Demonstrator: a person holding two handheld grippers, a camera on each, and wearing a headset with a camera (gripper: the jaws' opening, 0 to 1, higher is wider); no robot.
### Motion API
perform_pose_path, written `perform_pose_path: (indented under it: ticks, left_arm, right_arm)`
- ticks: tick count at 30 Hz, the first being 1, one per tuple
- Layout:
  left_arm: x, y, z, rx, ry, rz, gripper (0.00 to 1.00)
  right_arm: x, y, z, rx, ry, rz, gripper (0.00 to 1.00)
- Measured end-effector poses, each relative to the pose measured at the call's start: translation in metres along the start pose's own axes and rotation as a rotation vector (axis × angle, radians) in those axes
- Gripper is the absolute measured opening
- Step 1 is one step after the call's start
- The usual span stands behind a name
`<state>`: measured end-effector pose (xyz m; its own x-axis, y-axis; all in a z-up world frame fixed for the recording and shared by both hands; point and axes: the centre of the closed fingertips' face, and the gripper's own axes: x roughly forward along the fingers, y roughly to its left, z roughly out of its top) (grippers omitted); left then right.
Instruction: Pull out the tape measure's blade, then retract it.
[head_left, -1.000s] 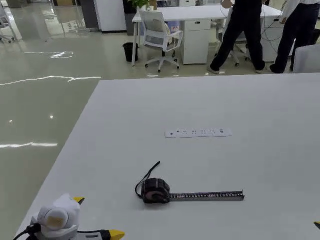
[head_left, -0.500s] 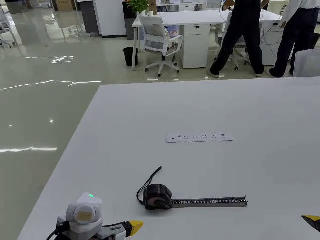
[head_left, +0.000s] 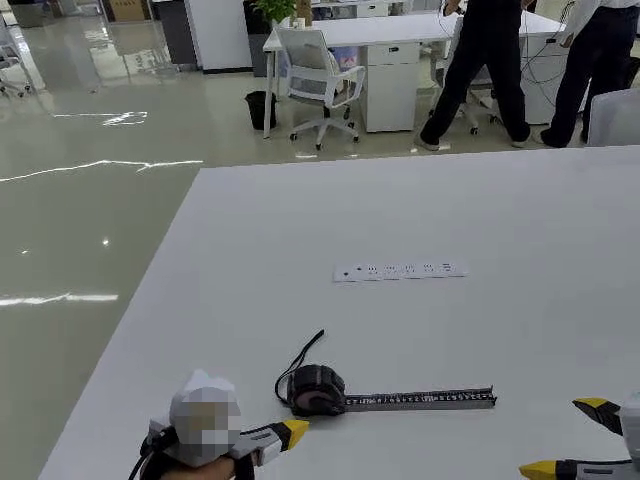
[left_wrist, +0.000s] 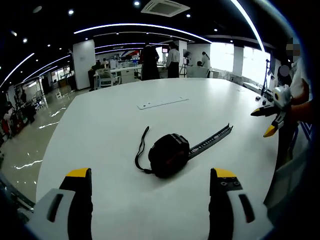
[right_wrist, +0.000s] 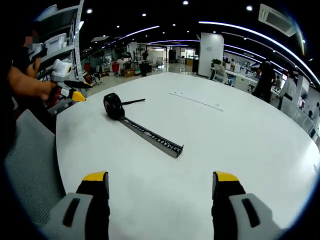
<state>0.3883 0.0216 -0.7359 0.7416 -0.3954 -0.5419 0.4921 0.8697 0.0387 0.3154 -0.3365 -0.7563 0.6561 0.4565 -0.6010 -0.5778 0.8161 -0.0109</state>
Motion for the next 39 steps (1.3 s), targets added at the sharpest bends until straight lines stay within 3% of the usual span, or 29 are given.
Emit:
perform_pose_path:
  ticks: [4, 12, 16, 18, 25, 29, 33, 34, 39]
  left_arm:
    - [0.011, -0.013, 0.003, -0.017, 0.011, -0.009, 0.99]
    - [0.031, -0.026, 0.010, -0.064, 0.001, -0.002, 0.99]
    - [0.039, -0.030, 0.012, 0.007, -0.005, 0.040, 0.98]
    - [0.044, -0.036, 0.013, 0.012, -0.003, 0.038, 0.96]
    - [0.060, -0.046, 0.017, -0.033, 0.007, 0.042, 0.96]
    - [0.066, -0.045, 0.019, -0.067, 0.000, 0.053, 0.95]
    - [0.071, -0.036, 0.012, -0.182, 0.014, 0.085, 0.93]
    - [0.071, -0.036, 0.012, -0.163, 0.012, 0.085, 0.93]
    - [0.075, -0.035, 0.008, -0.185, 0.018, 0.092, 0.91]
  right_arm:
    - [0.008, 0.004, 0.003, -0.054, -0.002, 0.028, 0.79]
    - [0.022, 0.000, 0.007, -0.096, 0.022, 0.049, 0.77]
    - [0.031, -0.007, 0.006, -0.124, 0.050, 0.057, 0.75]
    - [0.036, -0.011, 0.007, -0.138, 0.057, 0.060, 0.74]
    - [0.052, -0.018, 0.017, -0.209, 0.096, 0.091, 0.71]
    - [0.061, -0.017, 0.023, -0.266, 0.119, 0.123, 0.66]
    - [0.072, -0.014, 0.024, -0.350, 0.165, 0.165, 0.59]
    - [0.074, -0.013, 0.023, -0.364, 0.172, 0.176, 0.58]
    - [0.086, -0.012, 0.019, -0.441, 0.234, 0.221, 0.54]
